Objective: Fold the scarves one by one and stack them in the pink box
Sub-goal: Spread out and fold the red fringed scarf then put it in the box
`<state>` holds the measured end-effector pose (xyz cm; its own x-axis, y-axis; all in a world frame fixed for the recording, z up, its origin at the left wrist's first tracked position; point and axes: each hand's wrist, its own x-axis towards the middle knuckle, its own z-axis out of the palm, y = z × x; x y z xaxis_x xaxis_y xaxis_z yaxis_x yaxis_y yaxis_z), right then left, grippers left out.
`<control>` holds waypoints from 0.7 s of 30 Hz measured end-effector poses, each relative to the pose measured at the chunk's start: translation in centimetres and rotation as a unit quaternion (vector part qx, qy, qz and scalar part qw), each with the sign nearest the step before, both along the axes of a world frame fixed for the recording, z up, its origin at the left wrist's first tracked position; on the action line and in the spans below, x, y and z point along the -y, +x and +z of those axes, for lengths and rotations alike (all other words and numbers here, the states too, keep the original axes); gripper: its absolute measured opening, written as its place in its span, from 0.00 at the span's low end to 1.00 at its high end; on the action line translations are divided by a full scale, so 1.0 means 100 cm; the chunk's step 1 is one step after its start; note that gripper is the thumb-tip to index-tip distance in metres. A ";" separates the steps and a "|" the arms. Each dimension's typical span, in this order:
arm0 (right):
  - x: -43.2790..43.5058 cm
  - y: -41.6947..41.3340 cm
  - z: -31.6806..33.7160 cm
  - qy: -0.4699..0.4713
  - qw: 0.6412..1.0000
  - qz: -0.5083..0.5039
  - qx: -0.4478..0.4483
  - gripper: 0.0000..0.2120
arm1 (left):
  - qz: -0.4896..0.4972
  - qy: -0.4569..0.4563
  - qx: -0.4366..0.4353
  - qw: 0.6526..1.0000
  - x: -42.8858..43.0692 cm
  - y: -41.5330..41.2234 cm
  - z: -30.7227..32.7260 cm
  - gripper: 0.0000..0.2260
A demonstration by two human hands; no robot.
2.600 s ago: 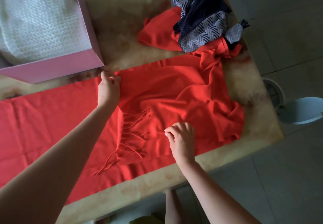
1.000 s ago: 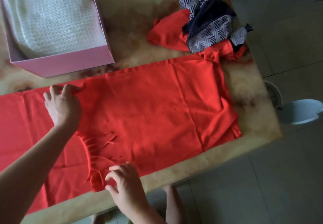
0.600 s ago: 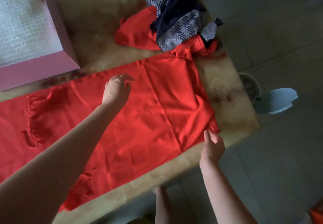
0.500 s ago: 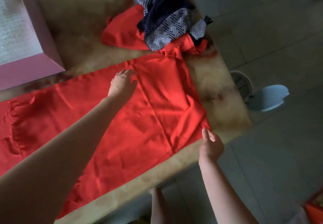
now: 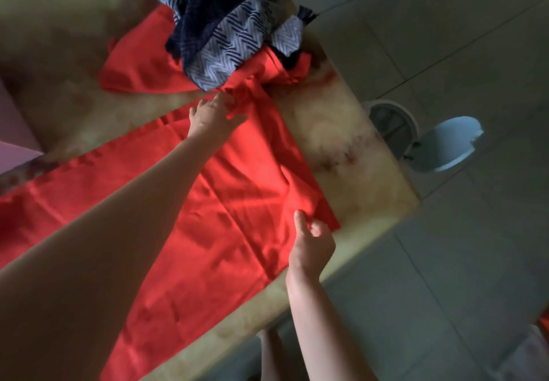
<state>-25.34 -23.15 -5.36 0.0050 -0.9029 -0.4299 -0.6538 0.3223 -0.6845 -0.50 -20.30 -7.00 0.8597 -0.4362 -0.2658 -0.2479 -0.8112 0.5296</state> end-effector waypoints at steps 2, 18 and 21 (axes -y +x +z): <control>-0.011 -0.012 0.005 0.007 1.000 -0.006 0.009 0.11 | 0.023 0.001 -0.002 1.000 0.006 0.002 0.000 0.21; -0.004 -0.012 0.006 0.119 0.973 -0.133 0.143 0.15 | 0.031 -0.050 -0.039 0.998 0.029 0.010 0.021 0.18; -0.002 -0.011 -0.001 0.105 0.982 -0.111 0.115 0.13 | 0.008 -0.043 -0.026 0.999 0.029 0.010 0.018 0.17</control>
<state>-26.42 -22.94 -5.46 -0.0632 -0.7841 -0.6174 -0.3884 0.5891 -0.7086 0.53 -23.16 -5.18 0.8530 -0.4454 -0.2720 -0.2051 -0.7654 0.6100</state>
